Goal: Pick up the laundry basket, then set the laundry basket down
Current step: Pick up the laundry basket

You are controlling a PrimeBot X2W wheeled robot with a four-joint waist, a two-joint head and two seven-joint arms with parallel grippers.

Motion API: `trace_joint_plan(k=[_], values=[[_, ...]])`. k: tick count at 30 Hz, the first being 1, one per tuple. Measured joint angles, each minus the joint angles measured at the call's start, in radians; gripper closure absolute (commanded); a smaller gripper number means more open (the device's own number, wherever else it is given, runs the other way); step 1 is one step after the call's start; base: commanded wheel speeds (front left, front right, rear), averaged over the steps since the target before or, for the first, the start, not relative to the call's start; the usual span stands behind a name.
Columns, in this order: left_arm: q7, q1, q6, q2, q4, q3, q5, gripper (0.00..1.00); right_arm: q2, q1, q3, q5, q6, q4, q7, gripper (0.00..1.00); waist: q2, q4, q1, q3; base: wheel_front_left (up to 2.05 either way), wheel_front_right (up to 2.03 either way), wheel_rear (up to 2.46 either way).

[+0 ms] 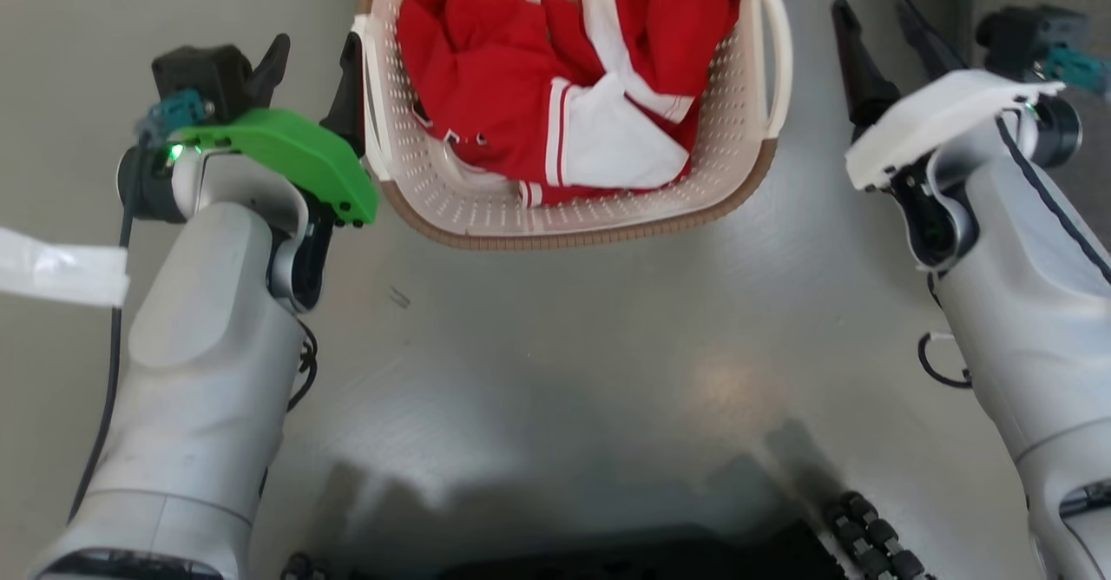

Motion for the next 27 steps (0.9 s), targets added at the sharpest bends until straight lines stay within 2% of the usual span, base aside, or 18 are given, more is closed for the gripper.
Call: trace_joint_plan(k=[17,27], values=[[0.077,-0.149,-0.006,-0.004,0.126,-0.089,-0.098,0.0,0.051,-0.164,0.069,-0.001,0.009,0.161,0.062,0.0,0.0,0.012,-0.0001,0.155,0.0,0.0,0.0],[0.103,-0.204,-0.009,-0.004,0.179,-0.143,-0.13,0.0,0.058,-0.222,0.081,-0.001,0.009,0.221,0.045,0.0,0.0,0.01,-0.0001,0.218,0.0,0.0,0.0]])
